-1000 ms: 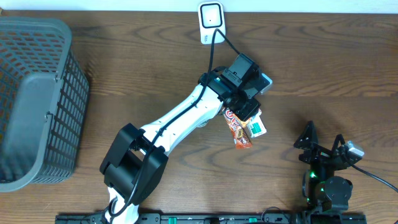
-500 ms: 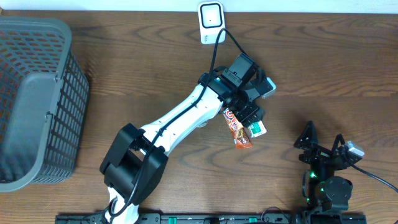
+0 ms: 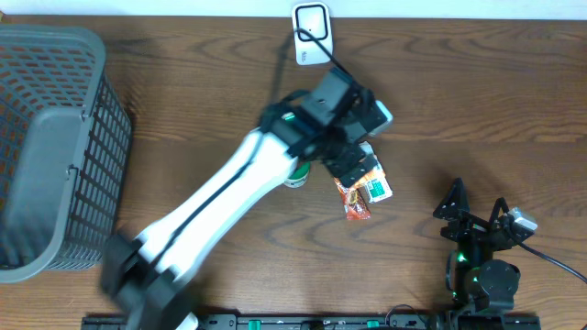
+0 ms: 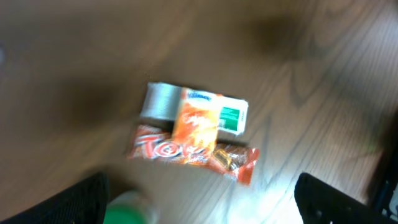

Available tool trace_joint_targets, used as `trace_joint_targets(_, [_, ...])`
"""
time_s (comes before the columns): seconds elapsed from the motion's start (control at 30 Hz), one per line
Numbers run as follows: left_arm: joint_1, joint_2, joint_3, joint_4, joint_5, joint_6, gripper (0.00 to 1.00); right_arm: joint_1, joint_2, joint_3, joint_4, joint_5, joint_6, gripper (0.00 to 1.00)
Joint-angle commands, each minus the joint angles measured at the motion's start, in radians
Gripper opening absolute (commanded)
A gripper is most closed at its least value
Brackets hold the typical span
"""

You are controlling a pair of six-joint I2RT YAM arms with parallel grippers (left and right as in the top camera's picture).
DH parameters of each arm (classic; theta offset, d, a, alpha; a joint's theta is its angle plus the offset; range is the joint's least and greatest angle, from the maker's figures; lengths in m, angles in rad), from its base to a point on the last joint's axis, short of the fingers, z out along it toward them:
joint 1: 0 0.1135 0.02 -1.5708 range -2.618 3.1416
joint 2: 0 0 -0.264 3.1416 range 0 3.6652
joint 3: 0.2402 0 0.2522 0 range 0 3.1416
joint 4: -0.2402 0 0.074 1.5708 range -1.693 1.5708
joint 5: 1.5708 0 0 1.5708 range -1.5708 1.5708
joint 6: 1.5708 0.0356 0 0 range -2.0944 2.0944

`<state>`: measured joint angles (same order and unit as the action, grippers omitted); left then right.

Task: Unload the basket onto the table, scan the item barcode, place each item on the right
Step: 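Open the left gripper and withdraw the left arm toward the basket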

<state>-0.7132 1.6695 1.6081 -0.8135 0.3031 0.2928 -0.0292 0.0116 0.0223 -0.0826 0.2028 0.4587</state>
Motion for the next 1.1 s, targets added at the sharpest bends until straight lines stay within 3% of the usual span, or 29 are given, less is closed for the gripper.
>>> trace_joint_targets(0.0, [0.002,-0.208,0.009,-0.037,-0.203,0.012,0.95,0.009,-0.006,-0.003,0.0,0.009,-0.014,0.99])
trace_joint_targets(0.13, [0.005,-0.434,0.009,0.003,-0.536,-0.032,0.95,0.009,-0.006,-0.003,0.0,0.009,-0.014,0.99])
trace_joint_targets(0.2, [0.034,-0.513,0.009,0.046,-0.632,-0.032,0.95,0.009,-0.006,-0.003,0.0,0.009,-0.014,0.99])
trace_joint_targets(0.37, [0.166,-0.68,0.009,0.124,-0.603,-0.058,0.95,0.009,-0.006,-0.003,0.0,0.009,-0.014,0.99])
trace_joint_targets(0.5, [0.194,-0.827,0.009,0.245,-0.581,-0.043,0.95,0.009,-0.006,-0.003,0.0,0.009,-0.014,0.99])
trace_joint_targets(0.63, [0.194,-0.916,0.009,0.445,-0.591,0.06,0.95,0.009,-0.006,-0.003,0.0,0.009,-0.014,0.99])
trace_joint_targets(0.73, [0.194,-0.929,0.017,0.537,-0.703,0.145,0.95,0.009,-0.006,-0.003,0.0,0.009,-0.014,0.99])
trace_joint_targets(0.83, [0.194,-0.921,0.021,0.53,-0.817,0.248,0.95,0.009,-0.006,-0.003,0.0,0.009,-0.014,0.99])
trace_joint_targets(0.93, [0.194,-0.922,0.02,0.397,-0.869,0.278,0.96,0.009,-0.006,-0.003,0.0,0.009,-0.014,0.99])
trace_joint_targets(1.07, [0.193,-0.973,0.012,0.352,-0.855,0.194,0.96,0.009,-0.006,-0.003,0.0,0.009,-0.014,0.99])
